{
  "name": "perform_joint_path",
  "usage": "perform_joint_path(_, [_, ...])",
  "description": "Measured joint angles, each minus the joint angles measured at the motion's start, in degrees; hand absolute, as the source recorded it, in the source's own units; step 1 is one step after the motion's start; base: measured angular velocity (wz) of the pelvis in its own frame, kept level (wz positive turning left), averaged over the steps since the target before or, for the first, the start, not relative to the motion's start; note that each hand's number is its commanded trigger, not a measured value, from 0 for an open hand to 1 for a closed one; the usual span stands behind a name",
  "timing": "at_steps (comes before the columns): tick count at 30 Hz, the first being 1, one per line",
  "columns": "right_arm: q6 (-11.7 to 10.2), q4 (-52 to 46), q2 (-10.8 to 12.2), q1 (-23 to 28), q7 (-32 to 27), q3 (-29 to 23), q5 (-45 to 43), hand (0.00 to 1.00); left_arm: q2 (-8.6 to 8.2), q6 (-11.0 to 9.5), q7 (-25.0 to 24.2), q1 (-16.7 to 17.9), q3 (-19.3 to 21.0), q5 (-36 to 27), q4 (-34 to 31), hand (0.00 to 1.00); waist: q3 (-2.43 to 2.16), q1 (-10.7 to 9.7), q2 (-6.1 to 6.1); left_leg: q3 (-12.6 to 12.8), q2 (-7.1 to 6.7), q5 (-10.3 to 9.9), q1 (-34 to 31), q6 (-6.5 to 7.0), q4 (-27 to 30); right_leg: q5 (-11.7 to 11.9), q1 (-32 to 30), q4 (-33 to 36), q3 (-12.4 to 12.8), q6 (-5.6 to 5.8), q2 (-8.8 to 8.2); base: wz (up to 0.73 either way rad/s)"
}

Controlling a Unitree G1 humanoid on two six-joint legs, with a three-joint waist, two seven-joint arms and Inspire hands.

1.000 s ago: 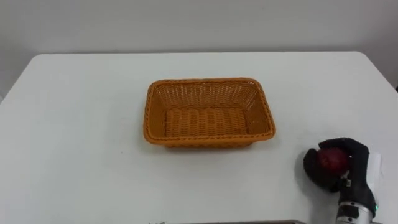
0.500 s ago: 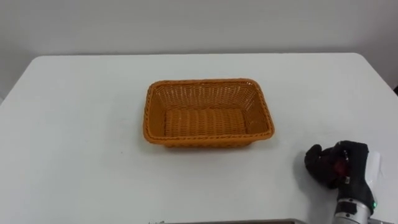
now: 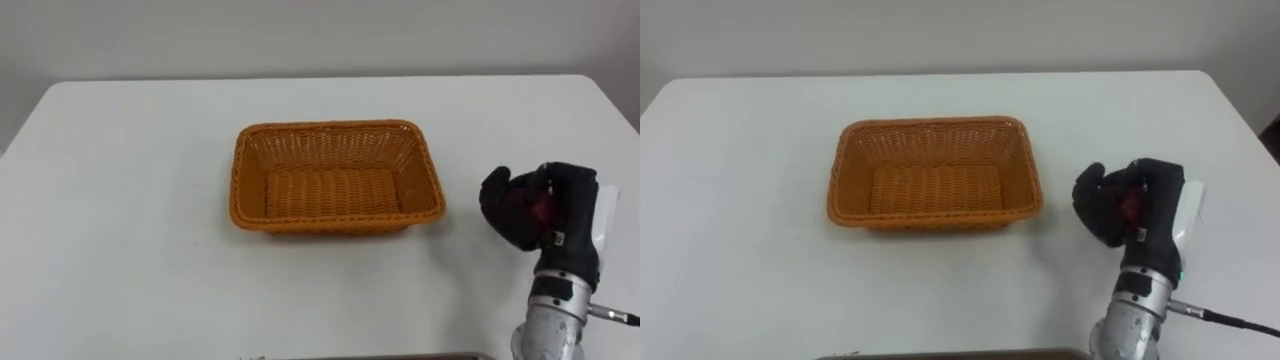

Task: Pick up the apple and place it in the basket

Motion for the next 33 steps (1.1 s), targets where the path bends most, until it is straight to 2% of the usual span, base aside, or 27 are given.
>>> perform_joint_path(8, [0.1,-12.4,-0.8,-1.8,1.3,0.6,-2.6,1.0,-0.05,0.7,-2.1,-1.3,0.0,0.0,2.4,0.0,0.11,1.0,0.16,0.0,0.03,0.0,0.0,-0.01,0.0,0.0,-0.2,-0.2,0.1,0.0,0.03,0.0])
perform_joint_path(12, [0.2,-12.7,-0.9,-2.3,3.4,2.0,-6.4,1.0,-0.05,1.1,-2.8,-1.4,-0.1,0.0,2.4,0.0,0.11,1.2,0.17,0.0,0.04,0.0,-0.3,-0.01,-0.1,0.0,-0.4,-0.1,0.2,0.0,0.03,0.0])
perform_joint_path(18, [0.3,-12.7,-2.4,-2.3,9.1,9.9,-6.3,1.0,0.28,1.2,-4.1,-2.8,-3.4,0.5,2.7,0.0,-0.13,1.7,-0.05,0.0,0.06,0.1,-1.6,-0.1,0.0,0.0,-1.4,0.1,0.0,-0.05,0.04,0.0])
perform_joint_path(22, [1.4,-12.7,-2.5,-2.3,12.6,13.2,-6.2,1.0,0.64,1.3,-4.1,-3.4,-6.4,0.5,2.7,0.0,-0.56,2.6,-0.76,-0.2,0.04,0.1,-1.7,-0.1,0.0,0.0,-1.4,0.0,-0.2,-0.04,0.03,0.03])
perform_joint_path(24, [1.6,-12.7,-2.5,-2.3,13.5,14.0,-6.3,1.0,0.67,1.7,-4.2,-3.8,-6.7,0.6,2.7,0.0,-0.48,2.6,-1.04,-0.6,0.02,0.1,-1.6,-0.1,0.0,0.0,-1.2,-0.1,-0.7,-0.04,-0.01,0.09])
perform_joint_path(25, [1.7,-12.7,-2.5,-2.4,14.1,14.0,-6.3,1.0,0.73,1.8,-4.2,-3.9,-6.7,0.6,2.8,0.0,-0.26,2.6,-1.24,-0.9,-0.01,0.1,-1.6,-0.1,0.0,0.0,-1.0,-0.1,-1.0,-0.04,-0.02,0.13])
perform_joint_path(26, [2.2,-12.5,-2.5,-2.8,14.7,14.0,-6.2,0.55,0.86,1.9,-4.2,-4.2,-6.7,0.5,2.9,0.0,0.05,2.6,-1.49,-1.2,-0.01,0.1,-1.5,-0.1,0.0,0.0,-0.8,-0.2,-1.2,-0.04,-0.02,0.12])
perform_joint_path(27, [2.4,-12.5,-2.5,-3.1,15.0,13.9,-6.2,0.0,0.9,2.0,-4.2,-4.3,-6.7,0.4,2.9,0.0,0.15,2.6,-1.59,-1.2,-0.01,0.1,-1.5,-0.1,0.0,0.0,-0.8,-0.2,-1.3,-0.04,-0.01,0.09])
perform_joint_path(31, [3.5,-10.4,-3.5,-5.8,17.1,13.9,-5.6,0.0,0.89,2.6,-4.2,-4.6,-6.6,0.6,2.9,0.0,0.54,2.8,-1.68,-1.6,-0.02,0.1,-2.0,-0.11,0.0,0.0,-1.2,-0.2,-1.4,-0.04,-0.02,0.03])
perform_joint_path(33, [4.2,-8.8,-4.3,-7.3,17.3,13.9,-5.5,0.0,0.89,2.9,-4.4,-4.6,-6.4,1.0,2.8,0.0,0.5,3.2,-1.73,-1.6,-0.02,0.1,-2.4,-0.15,0.0,0.0,-1.6,-0.2,-1.4,-0.04,-0.02,0.0])
